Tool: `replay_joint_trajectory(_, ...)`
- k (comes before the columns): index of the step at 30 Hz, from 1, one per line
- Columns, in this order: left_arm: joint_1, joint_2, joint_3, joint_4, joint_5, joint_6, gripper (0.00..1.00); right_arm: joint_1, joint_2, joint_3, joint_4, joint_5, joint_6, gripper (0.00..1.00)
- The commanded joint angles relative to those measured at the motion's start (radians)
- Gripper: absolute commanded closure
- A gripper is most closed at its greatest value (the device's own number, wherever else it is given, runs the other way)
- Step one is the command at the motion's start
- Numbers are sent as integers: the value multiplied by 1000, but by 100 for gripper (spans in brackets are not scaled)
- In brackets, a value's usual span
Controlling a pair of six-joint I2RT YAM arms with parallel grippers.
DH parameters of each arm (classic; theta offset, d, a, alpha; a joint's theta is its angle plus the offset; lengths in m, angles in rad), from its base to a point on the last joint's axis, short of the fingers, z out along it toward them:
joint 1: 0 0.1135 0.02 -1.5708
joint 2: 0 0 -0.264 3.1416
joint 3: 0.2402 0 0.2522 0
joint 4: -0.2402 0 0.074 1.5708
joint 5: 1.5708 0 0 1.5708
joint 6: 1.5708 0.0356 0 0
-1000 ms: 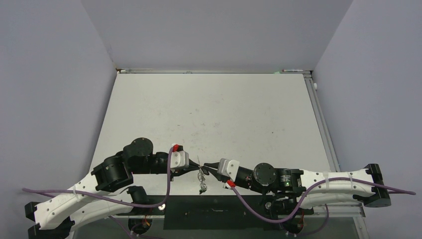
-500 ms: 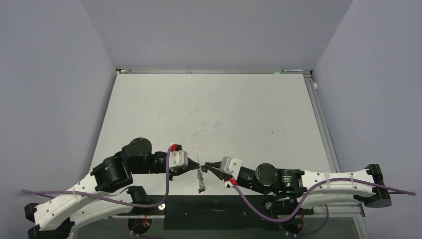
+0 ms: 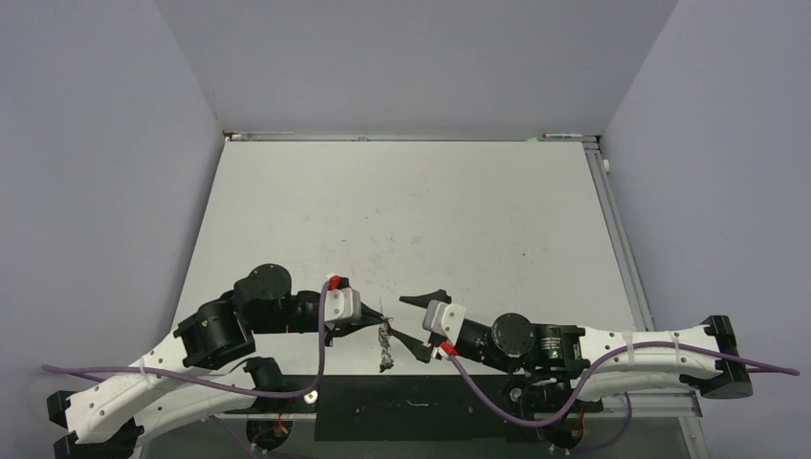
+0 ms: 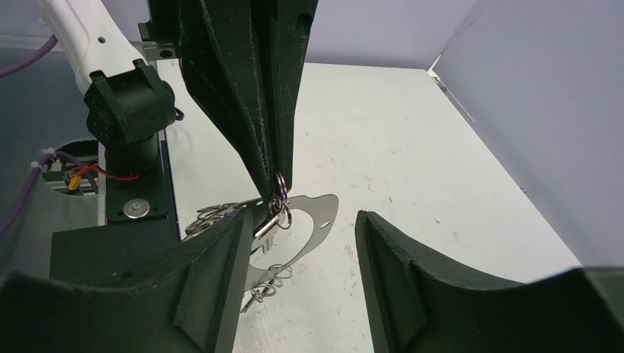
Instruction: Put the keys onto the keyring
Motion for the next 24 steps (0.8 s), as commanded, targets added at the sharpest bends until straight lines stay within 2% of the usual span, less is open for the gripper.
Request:
replay_joint_trajectory(1,7,1,12,83,43,-10,100,-14,-8,12,52,-24,-21,47)
replay_joint_trajectory(6,7,1,12,82,52,-10,100,-37,15,16,63,-58,-20,54)
replay_joint_trajectory(24,8,-4,9,84,50,-11,100,-138,71,9,91,-280,29,65)
